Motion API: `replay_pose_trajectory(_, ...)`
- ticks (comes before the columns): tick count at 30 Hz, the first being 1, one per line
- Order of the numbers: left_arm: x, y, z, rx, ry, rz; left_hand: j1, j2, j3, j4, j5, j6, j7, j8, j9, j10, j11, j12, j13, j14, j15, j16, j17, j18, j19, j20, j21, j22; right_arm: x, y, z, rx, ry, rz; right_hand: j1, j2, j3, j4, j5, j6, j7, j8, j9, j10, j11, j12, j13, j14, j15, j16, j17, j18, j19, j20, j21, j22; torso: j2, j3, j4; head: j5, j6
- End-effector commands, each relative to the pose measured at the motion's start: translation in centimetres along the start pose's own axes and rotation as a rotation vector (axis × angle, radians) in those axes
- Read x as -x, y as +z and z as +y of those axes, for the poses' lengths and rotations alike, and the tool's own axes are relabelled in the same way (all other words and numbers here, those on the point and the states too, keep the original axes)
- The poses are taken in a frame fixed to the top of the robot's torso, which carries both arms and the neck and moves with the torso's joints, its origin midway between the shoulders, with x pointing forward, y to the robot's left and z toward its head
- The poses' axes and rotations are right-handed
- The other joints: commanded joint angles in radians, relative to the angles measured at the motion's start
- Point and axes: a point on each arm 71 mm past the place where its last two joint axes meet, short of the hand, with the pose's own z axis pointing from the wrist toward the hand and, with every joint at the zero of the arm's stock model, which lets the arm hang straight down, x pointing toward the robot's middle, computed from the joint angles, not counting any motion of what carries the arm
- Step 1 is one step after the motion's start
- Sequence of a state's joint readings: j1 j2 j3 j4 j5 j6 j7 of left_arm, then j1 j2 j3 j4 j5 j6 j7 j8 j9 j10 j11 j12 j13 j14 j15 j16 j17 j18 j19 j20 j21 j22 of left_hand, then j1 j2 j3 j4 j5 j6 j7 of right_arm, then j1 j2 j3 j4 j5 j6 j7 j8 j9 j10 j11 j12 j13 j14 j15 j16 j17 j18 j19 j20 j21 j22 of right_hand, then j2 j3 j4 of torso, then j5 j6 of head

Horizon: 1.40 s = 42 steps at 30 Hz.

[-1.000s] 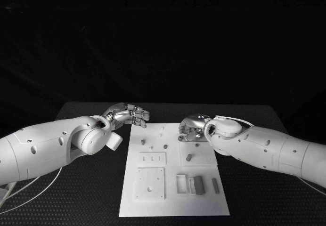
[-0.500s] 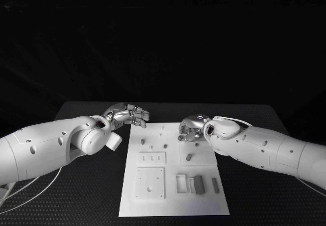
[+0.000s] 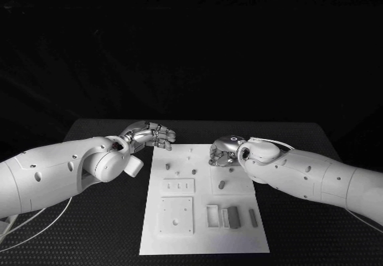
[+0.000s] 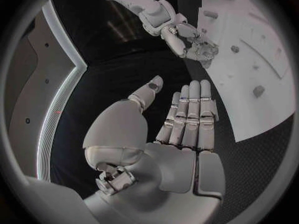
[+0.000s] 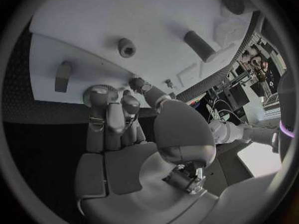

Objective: Assemble the parts on the task board

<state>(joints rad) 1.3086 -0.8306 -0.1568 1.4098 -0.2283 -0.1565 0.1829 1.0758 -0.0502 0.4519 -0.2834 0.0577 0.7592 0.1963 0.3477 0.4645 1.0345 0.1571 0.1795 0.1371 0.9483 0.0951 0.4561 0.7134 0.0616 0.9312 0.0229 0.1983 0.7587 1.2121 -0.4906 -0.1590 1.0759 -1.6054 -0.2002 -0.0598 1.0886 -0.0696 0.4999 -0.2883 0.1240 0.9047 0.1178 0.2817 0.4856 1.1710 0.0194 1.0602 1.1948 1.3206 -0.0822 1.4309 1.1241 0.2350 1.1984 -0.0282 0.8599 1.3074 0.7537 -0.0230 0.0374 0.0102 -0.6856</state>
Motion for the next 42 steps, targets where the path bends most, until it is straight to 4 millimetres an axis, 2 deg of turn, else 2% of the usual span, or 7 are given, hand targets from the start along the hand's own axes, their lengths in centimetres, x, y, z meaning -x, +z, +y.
replay_pose_trajectory(1, -0.2, 0.0, -0.2, -0.010, 0.001, 0.017, -0.013, 0.001, -0.007, -0.002, -0.006, -0.009, 0.014, -0.004, -0.001, 0.001, 0.003, -0.007, -0.001, 0.003, 0.005, -0.007, 0.002, -0.005, 0.000, -0.008, -0.006, -0.001, -0.3, 0.0, 0.1, 0.000, -0.015, 0.020, -0.011, -0.002, 0.005, 0.001, 0.003, 0.016, 0.012, 0.005, 0.001, 0.008, -0.002, 0.005, 0.000, 0.012, -0.006, 0.006, 0.002, 0.027, -0.001, -0.008, 0.004, 0.024, 0.001, 0.0001, -0.0020, -0.001, 0.003)
replay_pose_trajectory(15, -0.3, 0.1, -0.2, -0.011, -0.001, 0.024, -0.024, -0.002, -0.016, -0.001, -0.008, -0.009, 0.014, -0.004, -0.003, 0.003, 0.003, -0.010, -0.001, 0.004, 0.005, -0.012, 0.008, -0.009, 0.001, -0.011, -0.009, -0.002, -0.5, 0.4, 0.7, -0.001, -0.021, 0.014, -0.013, -0.004, 0.005, 0.002, 0.003, 0.014, 0.013, 0.003, 0.002, 0.010, -0.001, 0.006, -0.001, 0.013, -0.006, 0.007, 0.000, 0.027, 0.000, -0.009, 0.006, 0.024, 0.003, 0.0003, 0.0016, 0.002, 0.001)
replay_pose_trajectory(19, -0.3, 0.0, -0.2, -0.010, -0.001, 0.024, -0.025, -0.002, -0.016, -0.002, -0.008, -0.009, 0.014, -0.003, -0.003, 0.003, 0.003, -0.011, -0.001, 0.004, 0.005, -0.013, 0.009, -0.009, 0.001, -0.012, -0.009, -0.002, -0.4, 0.5, 0.8, -0.010, -0.021, -0.002, -0.018, -0.008, 0.005, 0.003, 0.003, 0.009, 0.014, -0.001, 0.001, 0.012, 0.000, 0.006, -0.002, 0.013, -0.004, 0.008, -0.001, 0.027, -0.001, -0.010, 0.008, 0.023, 0.003, 0.0001, 0.0008, 0.005, 0.001)
replay_pose_trajectory(28, -0.3, 0.2, -0.1, 0.003, -0.002, 0.031, -0.035, -0.005, -0.023, 0.000, -0.008, -0.013, 0.016, -0.005, -0.005, 0.000, 0.005, -0.016, -0.002, 0.002, 0.006, -0.018, 0.012, -0.012, 0.000, -0.013, -0.012, -0.003, -0.3, 0.7, 1.1, -0.021, -0.020, -0.015, -0.038, -0.022, 0.007, 0.011, 0.003, -0.027, 0.027, -0.024, -0.006, 0.013, 0.012, 0.007, -0.006, 0.013, 0.006, 0.009, -0.007, 0.027, 0.000, -0.011, 0.011, 0.021, 0.003, -0.0012, -0.0030, 0.005, 0.004)
replay_pose_trajectory(38, -0.3, 0.2, -0.1, 0.004, -0.001, 0.032, -0.037, -0.007, -0.025, -0.001, -0.008, -0.018, 0.018, -0.007, -0.007, -0.005, 0.007, -0.021, -0.003, 0.000, 0.007, -0.022, 0.016, -0.014, -0.001, -0.015, -0.015, -0.004, -0.4, 0.9, 1.6, -0.018, -0.032, -0.021, -0.051, -0.045, 0.009, 0.014, 0.003, -0.050, 0.035, -0.038, -0.010, 0.011, 0.020, 0.008, -0.008, 0.010, 0.014, 0.009, -0.014, 0.027, -0.001, -0.011, 0.011, 0.021, 0.003, 0.0003, -0.0009, 0.003, 0.008)
replay_pose_trajectory(42, -0.4, 0.3, -0.1, 0.003, -0.002, 0.037, -0.034, -0.009, -0.025, -0.003, -0.008, -0.019, 0.018, -0.007, -0.007, -0.005, 0.008, -0.023, -0.003, 0.000, 0.007, -0.023, 0.018, -0.015, -0.001, -0.016, -0.016, -0.004, -0.5, 0.9, 1.7, -0.016, -0.031, -0.018, -0.051, -0.048, 0.011, 0.014, 0.003, -0.053, 0.036, -0.040, -0.011, 0.009, 0.021, 0.007, -0.008, 0.006, 0.015, 0.007, -0.019, 0.027, -0.002, -0.011, 0.010, 0.020, 0.003, -0.0009, -0.0019, 0.003, 0.009)
